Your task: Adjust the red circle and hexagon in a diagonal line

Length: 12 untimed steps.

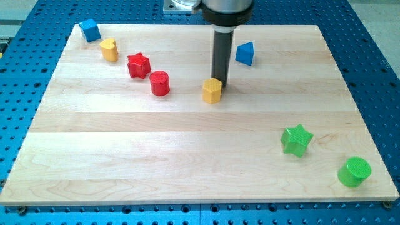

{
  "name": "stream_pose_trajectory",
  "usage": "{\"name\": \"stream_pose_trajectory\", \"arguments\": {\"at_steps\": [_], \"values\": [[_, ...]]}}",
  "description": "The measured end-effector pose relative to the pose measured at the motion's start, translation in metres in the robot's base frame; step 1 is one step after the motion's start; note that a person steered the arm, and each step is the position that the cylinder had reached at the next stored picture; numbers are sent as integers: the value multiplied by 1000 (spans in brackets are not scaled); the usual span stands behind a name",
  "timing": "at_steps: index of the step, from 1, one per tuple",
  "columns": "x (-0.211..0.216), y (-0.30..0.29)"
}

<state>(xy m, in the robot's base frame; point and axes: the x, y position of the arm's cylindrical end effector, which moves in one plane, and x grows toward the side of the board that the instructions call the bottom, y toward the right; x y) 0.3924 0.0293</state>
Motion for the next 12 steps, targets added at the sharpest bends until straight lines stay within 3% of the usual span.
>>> {"name": "stream_pose_trajectory", "arguments": {"at_steps": [1,2,3,4,5,6,7,8,9,10,11,12], "values": [[10,-11],[16,-63],[80,-125],[52,-142],[20,-126],[19,-143],[11,-115],[19,-129],[76,-122],[101,-71],[91,-27],[82,-19]]}}
